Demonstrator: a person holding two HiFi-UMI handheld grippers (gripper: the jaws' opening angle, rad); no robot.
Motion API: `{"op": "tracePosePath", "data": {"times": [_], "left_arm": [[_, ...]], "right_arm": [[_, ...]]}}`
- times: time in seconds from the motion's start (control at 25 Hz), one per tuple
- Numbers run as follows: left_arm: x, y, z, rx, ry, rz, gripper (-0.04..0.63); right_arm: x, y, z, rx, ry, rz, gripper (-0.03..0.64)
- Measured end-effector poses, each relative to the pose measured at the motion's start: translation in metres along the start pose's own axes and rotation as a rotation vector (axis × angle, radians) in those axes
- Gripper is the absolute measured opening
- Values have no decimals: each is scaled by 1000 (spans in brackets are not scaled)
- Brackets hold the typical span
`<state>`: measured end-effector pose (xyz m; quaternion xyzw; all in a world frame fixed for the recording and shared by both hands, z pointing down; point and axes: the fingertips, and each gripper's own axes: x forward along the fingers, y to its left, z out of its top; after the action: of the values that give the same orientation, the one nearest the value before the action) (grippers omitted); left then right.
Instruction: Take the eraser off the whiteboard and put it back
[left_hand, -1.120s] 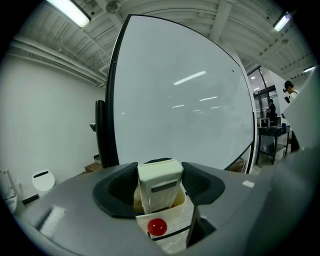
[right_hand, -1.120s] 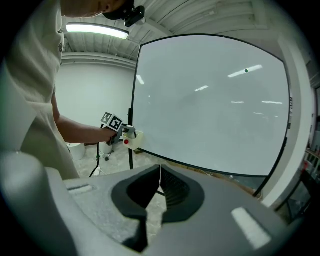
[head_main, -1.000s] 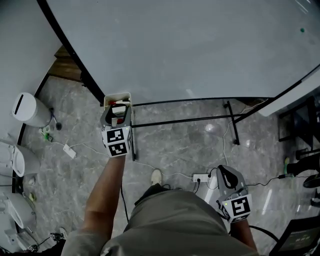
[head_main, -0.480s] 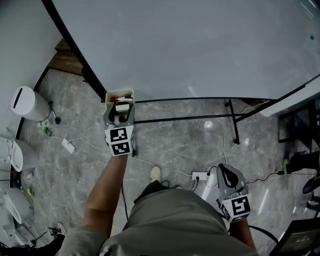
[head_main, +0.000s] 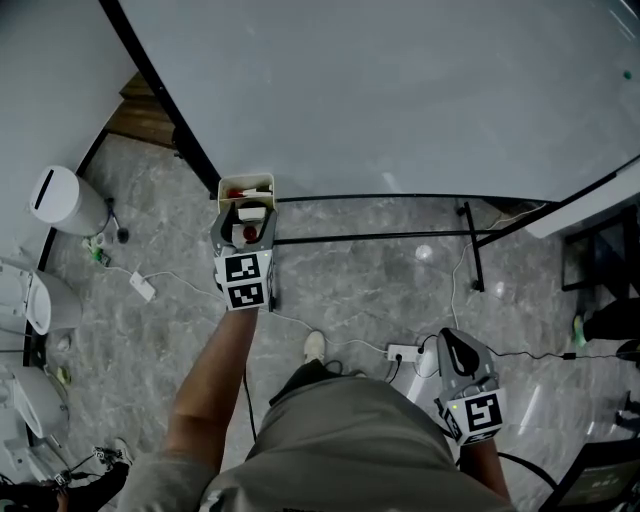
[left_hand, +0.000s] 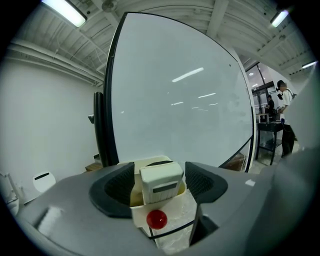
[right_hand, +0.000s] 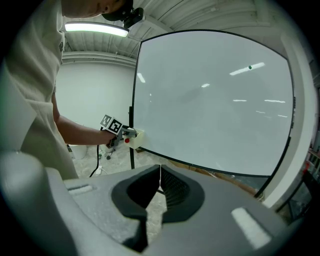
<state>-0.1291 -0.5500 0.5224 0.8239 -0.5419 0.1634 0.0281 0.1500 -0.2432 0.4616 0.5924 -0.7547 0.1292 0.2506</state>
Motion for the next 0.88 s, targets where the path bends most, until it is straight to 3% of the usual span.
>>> {"op": "tracePosePath", "data": {"times": [0.36,0.48,0.88], "left_arm": [[-56,-11,38,20,-68,33,331],[-86,-20,52,16,-95,34,331],[-213,-106,58,-35,-122,-95,328]], "right_arm": [[-20,1,-5,-15,-53,41,6],[-26,1,-5,-33,-125,71,6],[-71,5,-32,-68,-192,193,6]]}}
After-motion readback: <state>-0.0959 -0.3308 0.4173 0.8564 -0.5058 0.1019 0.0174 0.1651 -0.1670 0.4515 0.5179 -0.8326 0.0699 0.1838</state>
